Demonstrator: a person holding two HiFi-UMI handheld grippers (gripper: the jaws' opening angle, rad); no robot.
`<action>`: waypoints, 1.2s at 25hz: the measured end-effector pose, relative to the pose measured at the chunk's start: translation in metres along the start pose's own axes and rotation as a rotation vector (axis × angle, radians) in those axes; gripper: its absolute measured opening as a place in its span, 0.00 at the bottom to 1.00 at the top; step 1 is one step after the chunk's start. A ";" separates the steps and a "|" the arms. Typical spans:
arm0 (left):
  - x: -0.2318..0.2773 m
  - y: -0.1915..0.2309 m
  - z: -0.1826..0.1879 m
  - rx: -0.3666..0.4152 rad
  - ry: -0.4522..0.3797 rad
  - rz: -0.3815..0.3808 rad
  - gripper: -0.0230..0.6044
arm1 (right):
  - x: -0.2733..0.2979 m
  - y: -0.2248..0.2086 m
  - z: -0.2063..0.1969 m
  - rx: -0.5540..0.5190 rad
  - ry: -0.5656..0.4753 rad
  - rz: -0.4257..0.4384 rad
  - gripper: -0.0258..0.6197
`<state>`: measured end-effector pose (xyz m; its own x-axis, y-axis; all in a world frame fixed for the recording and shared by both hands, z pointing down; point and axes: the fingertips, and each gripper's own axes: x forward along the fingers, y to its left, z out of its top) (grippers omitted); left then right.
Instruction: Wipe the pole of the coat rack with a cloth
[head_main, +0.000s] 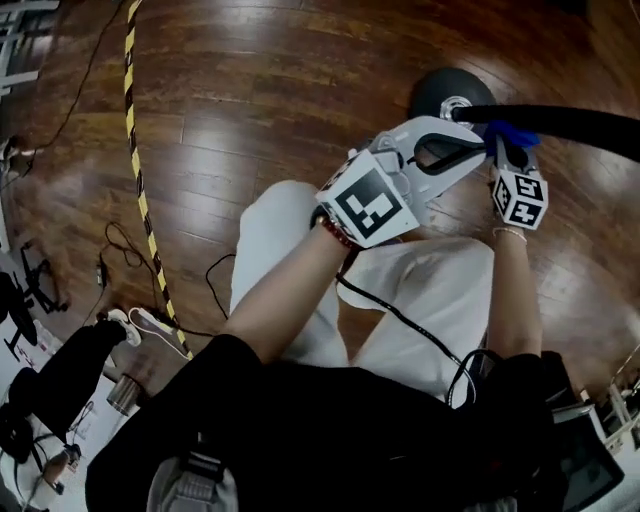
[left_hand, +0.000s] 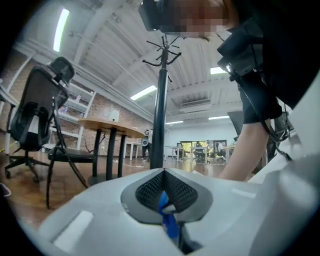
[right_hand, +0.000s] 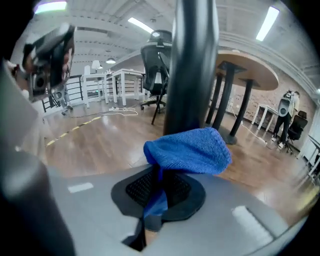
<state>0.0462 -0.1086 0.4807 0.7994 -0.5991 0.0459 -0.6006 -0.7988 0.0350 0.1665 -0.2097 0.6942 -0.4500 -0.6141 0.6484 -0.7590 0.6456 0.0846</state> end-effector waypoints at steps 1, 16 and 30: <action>-0.018 0.001 0.008 -0.020 0.005 0.018 0.03 | -0.020 0.005 0.023 -0.009 -0.026 0.008 0.07; -0.147 -0.054 0.352 0.069 -0.053 0.030 0.03 | -0.366 0.025 0.370 0.051 -0.436 -0.043 0.07; -0.149 -0.124 0.655 0.184 -0.132 -0.202 0.03 | -0.723 0.133 0.583 0.089 -0.909 0.088 0.07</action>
<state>0.0123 0.0430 -0.1840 0.9049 -0.4191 -0.0744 -0.4257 -0.8920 -0.1522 0.1172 0.0556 -0.2042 -0.6767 -0.7092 -0.1978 -0.7207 0.6930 -0.0196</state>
